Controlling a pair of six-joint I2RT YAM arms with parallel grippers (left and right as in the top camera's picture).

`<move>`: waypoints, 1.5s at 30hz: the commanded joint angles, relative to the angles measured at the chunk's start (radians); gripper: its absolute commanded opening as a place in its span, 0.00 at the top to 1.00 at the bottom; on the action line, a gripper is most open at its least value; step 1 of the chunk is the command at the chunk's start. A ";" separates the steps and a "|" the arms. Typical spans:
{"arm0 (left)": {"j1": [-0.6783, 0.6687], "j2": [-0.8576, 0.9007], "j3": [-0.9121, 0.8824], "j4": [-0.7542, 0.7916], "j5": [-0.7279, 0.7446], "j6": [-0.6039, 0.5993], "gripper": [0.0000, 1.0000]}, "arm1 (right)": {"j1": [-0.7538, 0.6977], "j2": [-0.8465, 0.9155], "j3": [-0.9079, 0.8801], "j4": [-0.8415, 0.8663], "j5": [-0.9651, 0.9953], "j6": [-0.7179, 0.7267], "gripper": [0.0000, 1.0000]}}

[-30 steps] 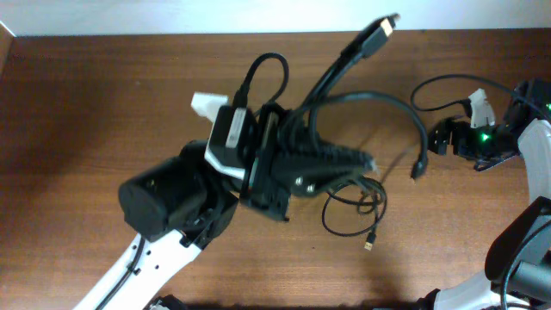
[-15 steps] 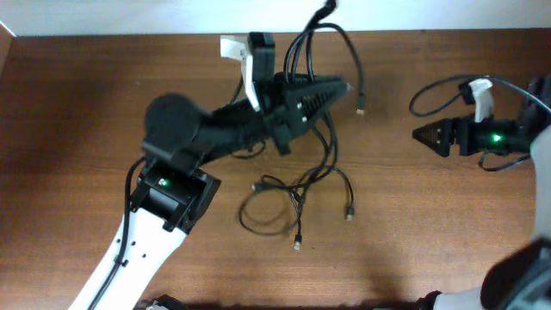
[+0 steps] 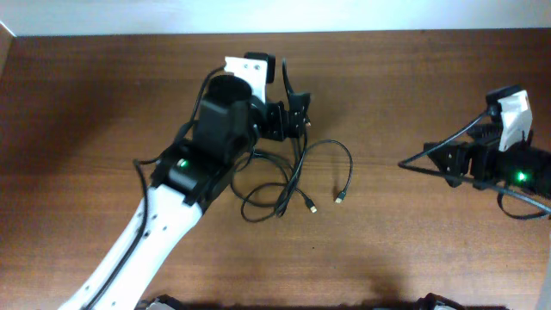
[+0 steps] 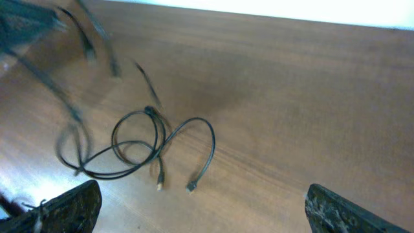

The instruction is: Untangle cables

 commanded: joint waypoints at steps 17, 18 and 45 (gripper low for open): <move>0.003 0.164 0.008 -0.484 -0.280 0.047 0.01 | -0.002 -0.013 0.014 -0.124 0.170 0.019 0.01; 0.003 0.164 0.008 -0.502 -0.280 0.047 0.01 | -0.002 -0.013 0.014 -0.123 0.169 0.019 0.01; 0.003 0.164 0.008 -0.719 0.520 -0.211 0.01 | -0.002 -0.009 0.014 -0.124 0.169 0.019 0.01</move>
